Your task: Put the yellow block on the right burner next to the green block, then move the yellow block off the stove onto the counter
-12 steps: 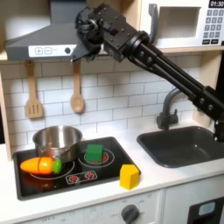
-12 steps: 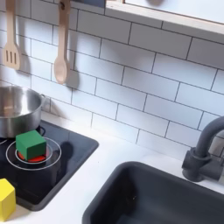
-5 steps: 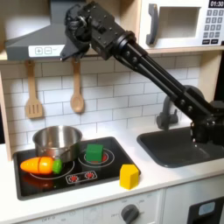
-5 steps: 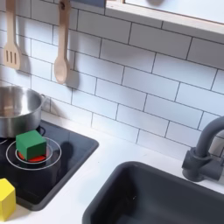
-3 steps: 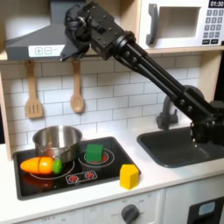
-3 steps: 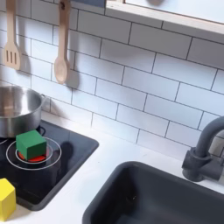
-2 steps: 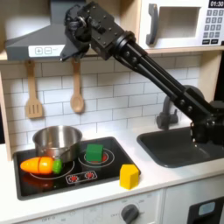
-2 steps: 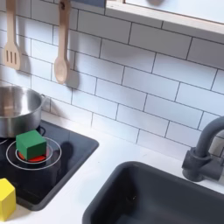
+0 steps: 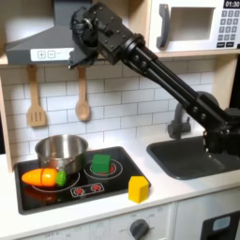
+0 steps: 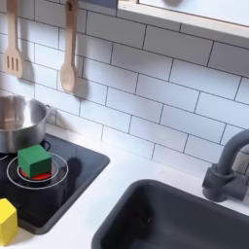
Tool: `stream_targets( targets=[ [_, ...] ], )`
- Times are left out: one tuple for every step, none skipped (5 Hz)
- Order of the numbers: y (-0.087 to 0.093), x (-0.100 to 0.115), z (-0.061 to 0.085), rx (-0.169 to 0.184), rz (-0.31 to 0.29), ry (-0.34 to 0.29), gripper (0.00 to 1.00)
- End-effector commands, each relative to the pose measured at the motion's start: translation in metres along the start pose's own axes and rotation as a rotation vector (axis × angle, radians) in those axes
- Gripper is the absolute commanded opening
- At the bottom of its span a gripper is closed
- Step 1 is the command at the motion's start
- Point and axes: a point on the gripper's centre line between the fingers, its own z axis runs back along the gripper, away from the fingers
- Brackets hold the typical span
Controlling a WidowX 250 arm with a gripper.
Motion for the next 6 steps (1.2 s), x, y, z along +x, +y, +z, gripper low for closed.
stream_targets(
  targets=[
    [0.012,-0.033,-0.008,0.013,0.004,0.139,0.00],
    [0.013,-0.046,-0.005,0.019,-0.008,0.193,0.00],
    [0.015,-0.060,-0.003,0.033,-0.034,0.252,0.00],
    [0.022,-0.082,0.000,0.066,-0.074,0.337,0.00],
    [0.031,-0.104,0.008,0.113,-0.104,0.432,0.00],
    [0.045,-0.126,0.016,0.176,-0.124,0.527,0.00]
  ],
)
